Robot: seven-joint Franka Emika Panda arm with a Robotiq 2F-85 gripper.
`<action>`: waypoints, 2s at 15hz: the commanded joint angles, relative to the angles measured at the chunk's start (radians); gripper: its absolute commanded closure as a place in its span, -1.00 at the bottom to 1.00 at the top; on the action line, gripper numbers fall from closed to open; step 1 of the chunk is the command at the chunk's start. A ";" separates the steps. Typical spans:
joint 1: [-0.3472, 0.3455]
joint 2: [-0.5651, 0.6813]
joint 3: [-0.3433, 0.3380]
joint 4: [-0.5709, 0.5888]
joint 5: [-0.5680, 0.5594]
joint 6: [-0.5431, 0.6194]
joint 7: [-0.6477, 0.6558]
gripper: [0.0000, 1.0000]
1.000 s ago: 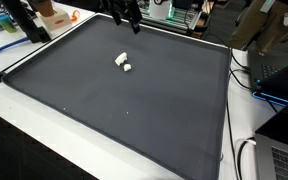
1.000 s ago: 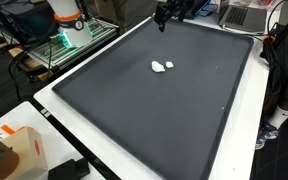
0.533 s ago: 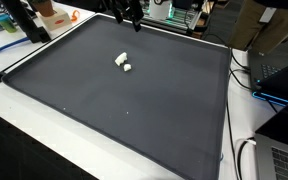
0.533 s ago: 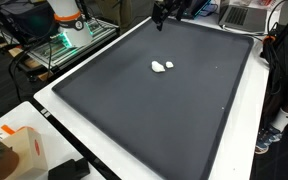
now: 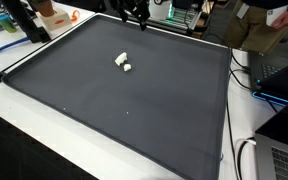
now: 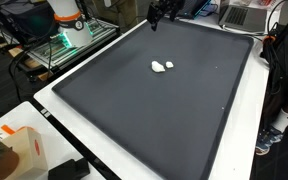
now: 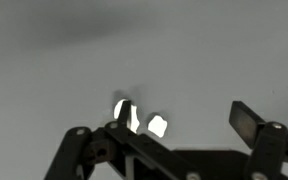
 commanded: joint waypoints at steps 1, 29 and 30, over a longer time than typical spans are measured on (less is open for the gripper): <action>-0.005 -0.034 0.004 -0.044 0.001 -0.001 -0.022 -1.00; -0.007 -0.217 0.029 -0.145 0.068 -0.031 0.080 1.00; -0.007 -0.217 0.029 -0.143 0.068 -0.031 0.081 1.00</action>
